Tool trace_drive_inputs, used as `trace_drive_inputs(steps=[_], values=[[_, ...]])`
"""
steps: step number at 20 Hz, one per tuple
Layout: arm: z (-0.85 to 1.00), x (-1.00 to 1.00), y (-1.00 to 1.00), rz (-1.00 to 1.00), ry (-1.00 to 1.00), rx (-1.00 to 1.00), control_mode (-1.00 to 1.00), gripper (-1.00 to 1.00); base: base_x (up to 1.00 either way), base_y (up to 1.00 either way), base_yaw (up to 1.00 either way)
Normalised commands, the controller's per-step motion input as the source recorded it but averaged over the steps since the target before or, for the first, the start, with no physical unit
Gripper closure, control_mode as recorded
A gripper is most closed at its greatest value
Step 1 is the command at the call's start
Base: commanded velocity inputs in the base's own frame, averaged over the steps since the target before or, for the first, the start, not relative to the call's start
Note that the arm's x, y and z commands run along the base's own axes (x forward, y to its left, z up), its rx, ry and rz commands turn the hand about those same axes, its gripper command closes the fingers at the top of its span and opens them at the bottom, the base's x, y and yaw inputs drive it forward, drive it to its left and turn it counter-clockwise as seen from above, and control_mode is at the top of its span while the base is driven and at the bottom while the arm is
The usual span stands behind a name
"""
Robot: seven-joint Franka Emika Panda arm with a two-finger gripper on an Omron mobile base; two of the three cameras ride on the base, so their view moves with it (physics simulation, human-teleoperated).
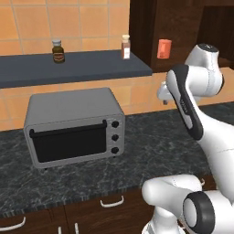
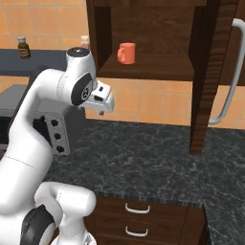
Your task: Gather all objects into one cabinet and sort the glasses and bowls to opposite sides.
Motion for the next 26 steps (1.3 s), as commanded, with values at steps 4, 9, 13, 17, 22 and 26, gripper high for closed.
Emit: trace_drive_inputs(steps=[4, 9, 13, 17, 22, 26], values=[[0.43, 0.28, -0.67, -0.12, 0.00, 0.00, -1.00, -1.00, 0.00, 0.00, 0.00], [0.48, 0.13, -0.60, -0.11, 0.00, 0.00, -1.00, -1.00, 0.00, 0.00, 0.00], [0.42, 0.50, 0.00, -0.02, -0.16, -0.01, -1.00, -1.00, 0.00, 0.00, 0.00], [0.57, 0.50, -0.39, 0.00, -0.08, 0.00, -1.00, -1.00, 0.00, 0.00, 0.00], [0.30, 0.52, -0.37, 0.00, -0.21, -0.04, -1.00, -1.00, 0.00, 0.00, 0.00], [0.15, 0.43, -0.04, 0.00, -0.26, -0.05, -1.00, -1.00, 0.00, 0.00, 0.00]])
